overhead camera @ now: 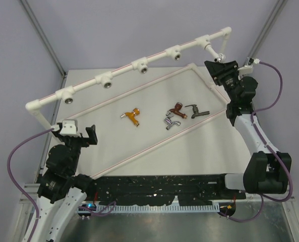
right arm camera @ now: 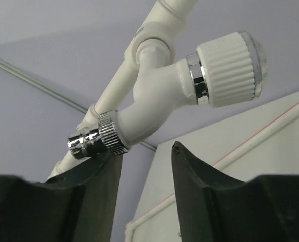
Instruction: Install the water faucets
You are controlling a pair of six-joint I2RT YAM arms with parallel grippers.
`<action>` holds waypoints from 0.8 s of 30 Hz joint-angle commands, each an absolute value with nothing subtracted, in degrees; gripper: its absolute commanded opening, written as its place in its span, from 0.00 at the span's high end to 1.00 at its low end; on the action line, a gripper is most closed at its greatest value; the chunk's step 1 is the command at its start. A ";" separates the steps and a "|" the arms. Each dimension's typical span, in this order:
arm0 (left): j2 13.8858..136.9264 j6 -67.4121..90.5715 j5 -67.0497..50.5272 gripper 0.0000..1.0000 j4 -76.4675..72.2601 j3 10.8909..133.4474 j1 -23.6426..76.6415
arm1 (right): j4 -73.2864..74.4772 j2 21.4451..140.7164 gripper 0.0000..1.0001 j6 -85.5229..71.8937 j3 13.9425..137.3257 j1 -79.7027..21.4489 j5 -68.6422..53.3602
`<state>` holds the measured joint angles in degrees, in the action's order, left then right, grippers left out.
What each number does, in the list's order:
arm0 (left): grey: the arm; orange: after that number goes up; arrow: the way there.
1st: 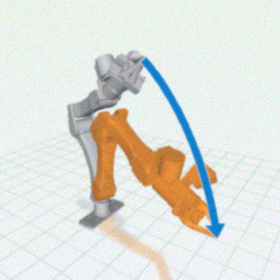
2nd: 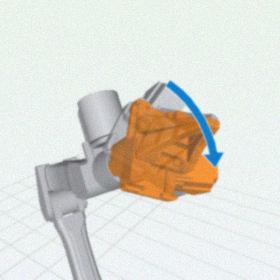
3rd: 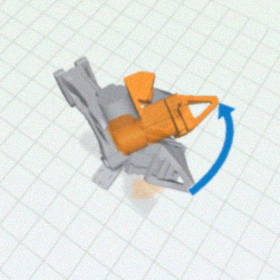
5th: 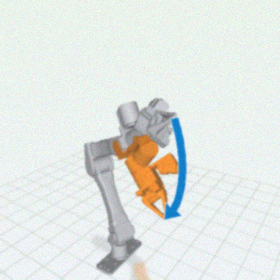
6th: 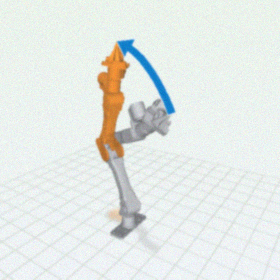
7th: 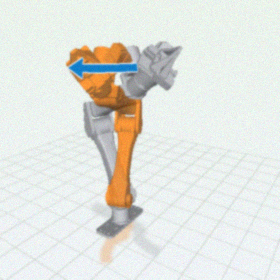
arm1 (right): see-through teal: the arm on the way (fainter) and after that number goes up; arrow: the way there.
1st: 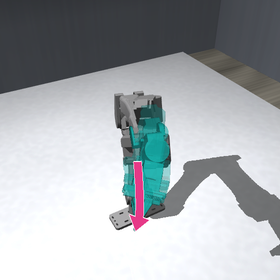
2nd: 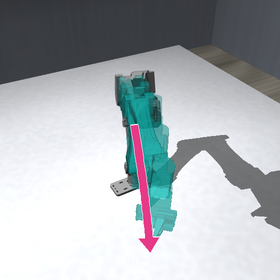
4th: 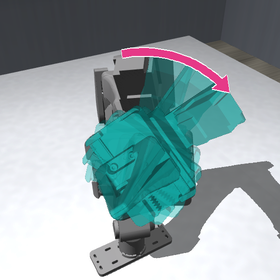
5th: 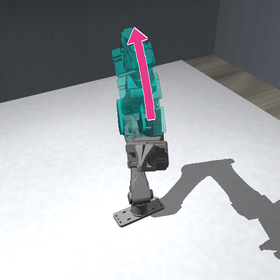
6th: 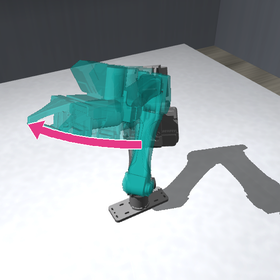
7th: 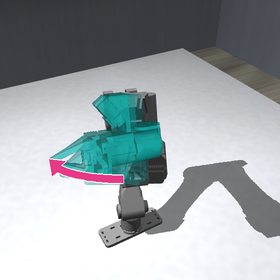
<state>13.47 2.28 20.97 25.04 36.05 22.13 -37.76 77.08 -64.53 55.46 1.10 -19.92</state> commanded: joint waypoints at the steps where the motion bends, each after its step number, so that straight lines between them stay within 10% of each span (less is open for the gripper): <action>1: 13.01 1.58 20.57 0.00 21.45 35.95 22.32 | -30.81 67.07 0.46 -40.85 57.48 1.58 -20.48; 9: 12.83 1.76 20.30 0.00 21.45 35.86 22.41 | -11.97 54.42 0.14 -0.41 54.15 1.58 -17.76; 24: 12.83 1.76 20.39 0.00 21.53 35.95 22.32 | -28.29 62.64 0.09 42.37 54.22 1.67 -17.40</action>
